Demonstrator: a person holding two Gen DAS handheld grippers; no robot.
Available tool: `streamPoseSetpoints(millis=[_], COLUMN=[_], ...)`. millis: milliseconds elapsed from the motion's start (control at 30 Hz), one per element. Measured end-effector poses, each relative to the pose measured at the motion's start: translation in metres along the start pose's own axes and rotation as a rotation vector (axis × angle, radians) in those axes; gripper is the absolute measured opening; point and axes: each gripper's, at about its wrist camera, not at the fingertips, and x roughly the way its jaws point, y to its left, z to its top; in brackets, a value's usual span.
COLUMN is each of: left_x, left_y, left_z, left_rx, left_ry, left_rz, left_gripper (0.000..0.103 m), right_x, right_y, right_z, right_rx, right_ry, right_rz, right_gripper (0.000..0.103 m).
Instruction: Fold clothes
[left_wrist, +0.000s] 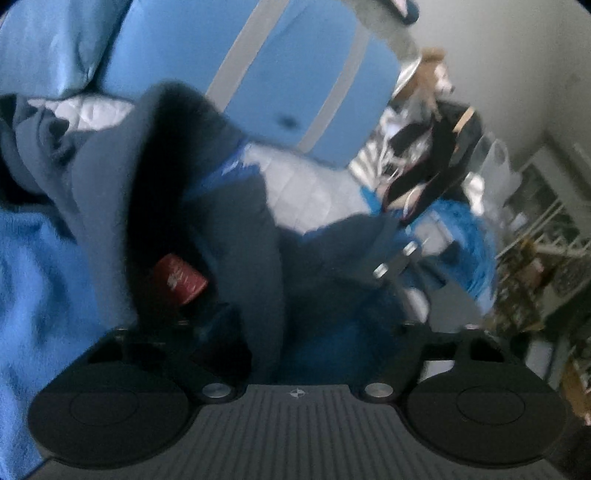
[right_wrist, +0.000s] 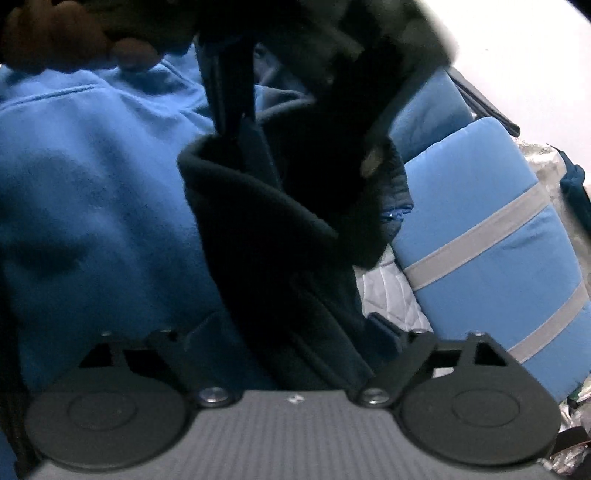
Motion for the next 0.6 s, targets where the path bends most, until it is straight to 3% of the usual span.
streamPoseSetpoints(millis=[33, 67, 167, 333, 467, 600], left_x=[0.000, -0.003, -0.021, -0.037, -0.050, -0.059], left_y=[0.000, 0.001, 0.012, 0.022, 0.029, 0.031], left_z=[-0.001, -0.002, -0.002, -0.004, -0.006, -0.006], left_rx=[0.002, -0.004, -0.084, -0.142, -0.188, -0.196], left_ry=[0.001, -0.015, -0.101, -0.174, -0.233, -0.272], left_rz=[0.019, 0.042, 0.006, -0.081, -0.152, -0.198], left_gripper=[0.019, 0.014, 0.013, 0.011, 0.010, 0.010], right_x=[0.001, 0.002, 0.005, 0.002, -0.012, -0.025], right_y=[0.001, 0.003, 0.007, 0.007, -0.004, -0.021], right_z=[0.000, 0.001, 0.004, 0.008, 0.013, 0.017], right_rx=[-0.011, -0.021, -0.035, -0.018, 0.045, 0.141], right_ry=[0.000, 0.001, -0.002, -0.043, -0.147, -0.252], right_rz=[-0.004, -0.008, -0.030, -0.083, -0.119, -0.064], right_gripper=[0.099, 0.099, 0.101, 0.102, 0.102, 0.101])
